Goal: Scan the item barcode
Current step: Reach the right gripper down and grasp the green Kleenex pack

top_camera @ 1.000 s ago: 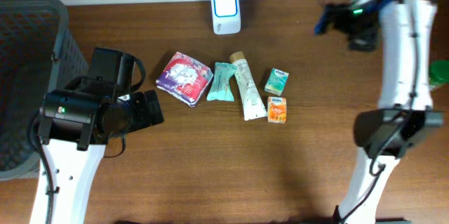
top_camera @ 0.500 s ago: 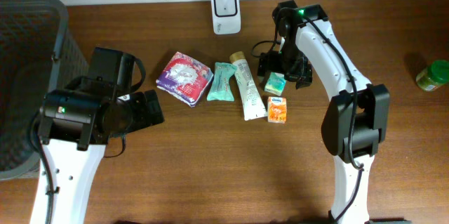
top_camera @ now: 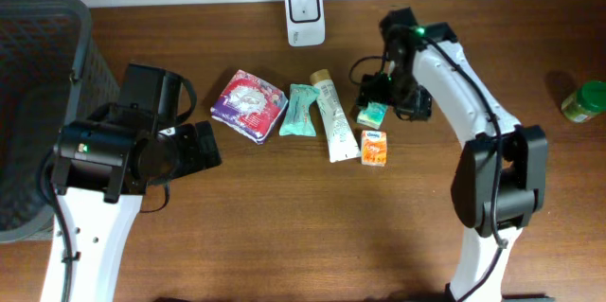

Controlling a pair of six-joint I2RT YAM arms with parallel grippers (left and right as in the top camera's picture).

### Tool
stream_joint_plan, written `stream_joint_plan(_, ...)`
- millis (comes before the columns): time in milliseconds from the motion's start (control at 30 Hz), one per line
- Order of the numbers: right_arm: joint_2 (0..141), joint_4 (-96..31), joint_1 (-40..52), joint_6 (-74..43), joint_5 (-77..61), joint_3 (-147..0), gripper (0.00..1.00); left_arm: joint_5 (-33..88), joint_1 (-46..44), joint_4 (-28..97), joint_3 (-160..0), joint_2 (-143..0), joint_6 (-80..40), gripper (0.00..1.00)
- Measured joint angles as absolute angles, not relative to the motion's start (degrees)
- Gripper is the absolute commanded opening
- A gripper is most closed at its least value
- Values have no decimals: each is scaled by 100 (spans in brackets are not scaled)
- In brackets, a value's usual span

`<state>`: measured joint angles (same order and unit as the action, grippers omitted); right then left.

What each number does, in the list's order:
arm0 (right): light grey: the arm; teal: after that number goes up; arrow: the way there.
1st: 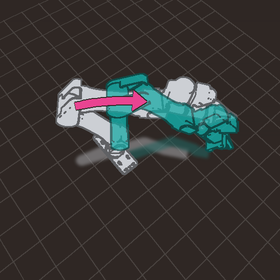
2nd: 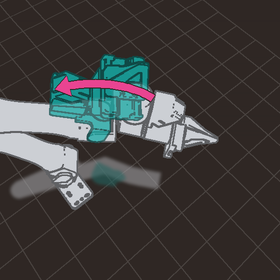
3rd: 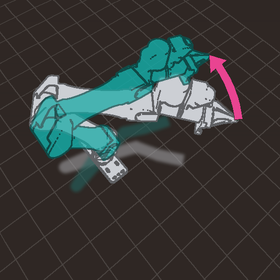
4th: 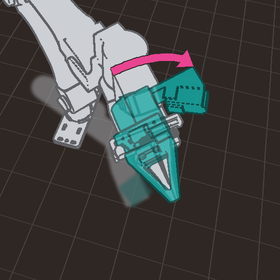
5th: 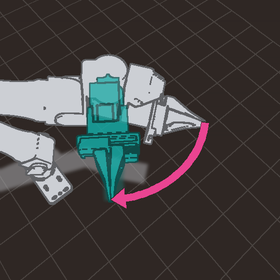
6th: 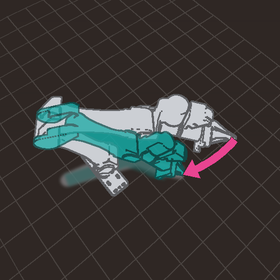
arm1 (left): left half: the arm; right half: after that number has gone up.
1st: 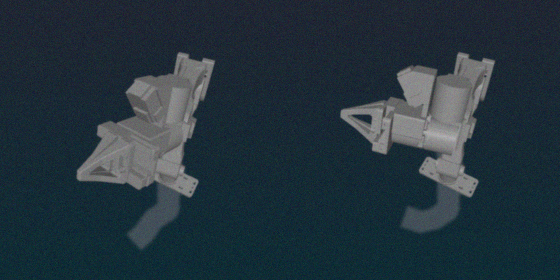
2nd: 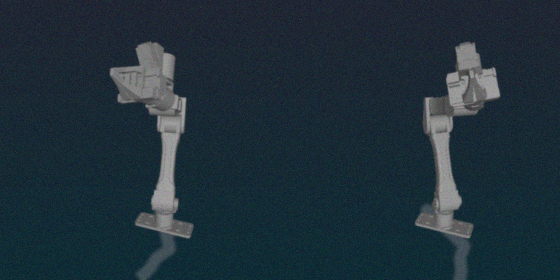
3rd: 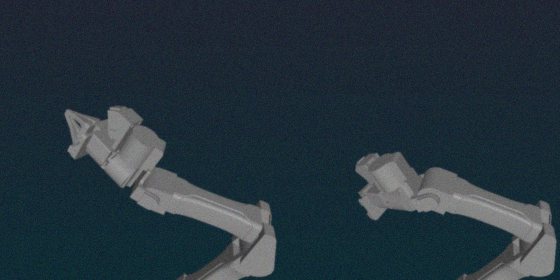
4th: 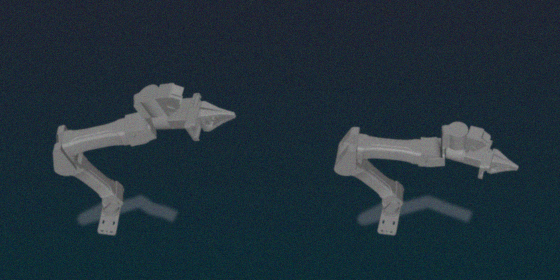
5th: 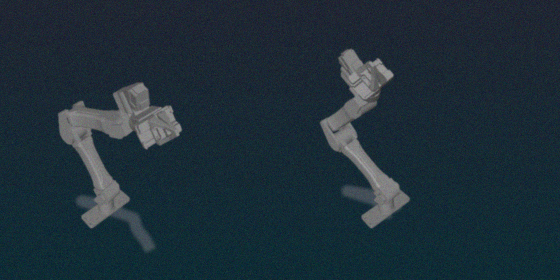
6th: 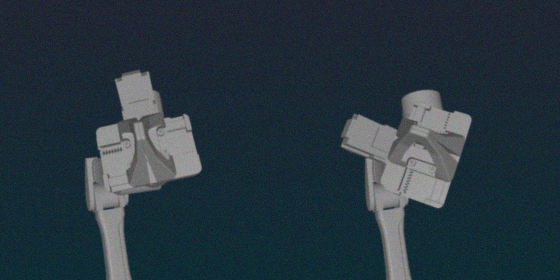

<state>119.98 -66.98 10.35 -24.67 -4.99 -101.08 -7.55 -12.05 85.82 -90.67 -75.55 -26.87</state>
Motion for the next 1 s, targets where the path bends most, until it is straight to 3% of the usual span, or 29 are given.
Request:
stream_joint_plan(167,12009,-5293,69,-1616,-2121,-9091,99,-755,-1205,8586,-9067,-7555,-2687,99)
stream_joint_plan(267,12011,-4727,-8,-1472,-2703,-8713,98,-755,-1205,8584,-9067,-7555,-2687,99)
stream_joint_plan(333,12011,-4650,-8,-1466,-2864,-8659,71,-755,-1205,8586,-9067,-7555,-2687,99)
stream_joint_plan(367,12011,-4613,-8,-1452,-2930,-8628,66,-755,-1205,8586,-9067,-7553,-2687,99)
stream_joint_plan(667,12154,-4152,-8,-1656,-2687,-8484,65,-755,-1205,8584,-9067,-7555,-2687,99)
stream_joint_plan(767,12169,-4145,-8,-1667,-2598,-8484,42,-755,-1205,8584,-9067,-7555,-2687,99)
stream_joint_plan(1000,12210,-3872,252,-1693,-2491,-8477,51,-755,-1205,8584,-9067,-7555,-2687,99)
